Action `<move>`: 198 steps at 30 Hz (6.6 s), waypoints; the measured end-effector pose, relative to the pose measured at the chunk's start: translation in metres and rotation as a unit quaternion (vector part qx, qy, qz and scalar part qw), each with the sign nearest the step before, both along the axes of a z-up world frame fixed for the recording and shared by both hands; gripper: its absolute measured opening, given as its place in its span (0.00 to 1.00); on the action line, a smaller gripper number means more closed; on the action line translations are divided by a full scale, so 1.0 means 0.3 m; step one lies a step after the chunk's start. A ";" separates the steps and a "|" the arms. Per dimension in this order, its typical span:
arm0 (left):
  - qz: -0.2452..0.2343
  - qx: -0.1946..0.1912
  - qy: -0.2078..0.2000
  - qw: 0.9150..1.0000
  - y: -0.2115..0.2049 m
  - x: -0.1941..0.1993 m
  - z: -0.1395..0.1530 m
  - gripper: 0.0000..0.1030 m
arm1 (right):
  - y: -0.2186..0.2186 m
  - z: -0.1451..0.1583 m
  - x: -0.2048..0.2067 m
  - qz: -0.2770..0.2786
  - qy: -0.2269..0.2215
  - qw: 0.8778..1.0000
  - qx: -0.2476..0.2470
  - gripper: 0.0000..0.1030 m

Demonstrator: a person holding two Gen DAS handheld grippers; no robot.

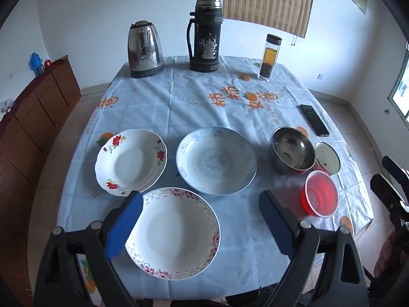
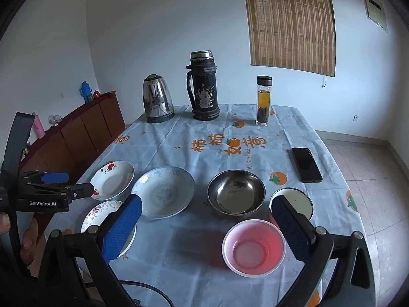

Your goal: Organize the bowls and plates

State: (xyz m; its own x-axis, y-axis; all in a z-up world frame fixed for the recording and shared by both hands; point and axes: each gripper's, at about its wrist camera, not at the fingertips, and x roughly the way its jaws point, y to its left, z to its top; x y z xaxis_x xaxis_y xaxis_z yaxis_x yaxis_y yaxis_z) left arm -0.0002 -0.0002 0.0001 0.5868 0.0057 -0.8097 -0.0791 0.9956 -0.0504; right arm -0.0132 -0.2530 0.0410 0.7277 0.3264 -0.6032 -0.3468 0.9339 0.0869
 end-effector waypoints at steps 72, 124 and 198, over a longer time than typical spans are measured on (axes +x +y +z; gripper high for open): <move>0.013 -0.003 0.026 1.000 0.040 0.020 -0.058 0.91 | 0.054 -0.054 0.077 0.021 0.018 1.000 0.003 0.99; 0.117 -0.035 0.130 0.984 0.318 -0.047 -0.277 0.64 | 0.331 -0.269 0.180 0.130 0.124 0.983 -0.043 0.69; 0.106 -0.102 0.174 0.974 0.380 -0.100 -0.416 0.06 | 0.595 -0.498 0.114 0.250 0.211 0.939 -0.104 0.15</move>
State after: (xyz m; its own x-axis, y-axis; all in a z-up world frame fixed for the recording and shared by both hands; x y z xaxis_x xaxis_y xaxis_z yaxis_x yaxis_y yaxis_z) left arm -0.0302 0.1137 -0.1248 0.2791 -0.0844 -0.9566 -0.3291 0.9274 -0.1778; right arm 0.0209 -0.0747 -0.1083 0.1965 0.4069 -0.8921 -0.7216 0.6760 0.1494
